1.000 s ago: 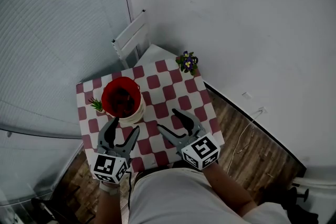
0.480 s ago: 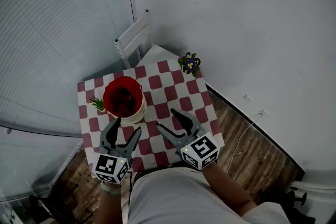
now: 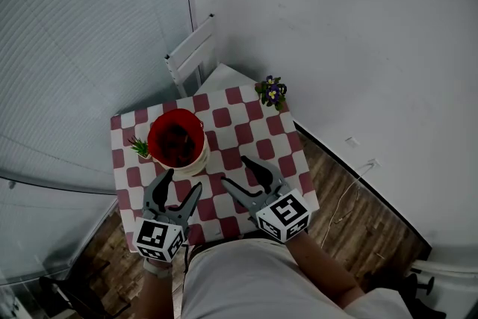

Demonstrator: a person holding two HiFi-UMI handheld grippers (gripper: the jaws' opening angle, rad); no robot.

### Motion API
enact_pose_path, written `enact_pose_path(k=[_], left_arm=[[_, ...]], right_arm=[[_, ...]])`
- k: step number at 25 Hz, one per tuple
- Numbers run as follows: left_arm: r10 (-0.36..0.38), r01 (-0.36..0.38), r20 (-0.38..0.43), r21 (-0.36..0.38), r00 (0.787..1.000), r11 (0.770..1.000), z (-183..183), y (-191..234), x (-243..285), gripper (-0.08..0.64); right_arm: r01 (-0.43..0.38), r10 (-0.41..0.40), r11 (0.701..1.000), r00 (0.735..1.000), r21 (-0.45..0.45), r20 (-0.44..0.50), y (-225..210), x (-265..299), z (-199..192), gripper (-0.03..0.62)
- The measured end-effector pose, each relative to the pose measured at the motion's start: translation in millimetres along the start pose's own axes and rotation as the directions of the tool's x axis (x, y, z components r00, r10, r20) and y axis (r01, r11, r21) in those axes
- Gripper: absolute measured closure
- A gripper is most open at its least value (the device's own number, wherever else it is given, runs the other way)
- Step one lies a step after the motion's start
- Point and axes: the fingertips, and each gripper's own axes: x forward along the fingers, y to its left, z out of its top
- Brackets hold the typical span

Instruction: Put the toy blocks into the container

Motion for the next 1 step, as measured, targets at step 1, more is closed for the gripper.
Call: enact_pose_path(k=[1], left_arm=[[-0.001,0.001,-0.002,0.000,1.000,1.000,-0.8,0.2,0.1,0.267]], right_arm=[[-0.001,0.001,1.000,1.000,0.001,-0.001,0.2,0.7,-0.3,0.316]])
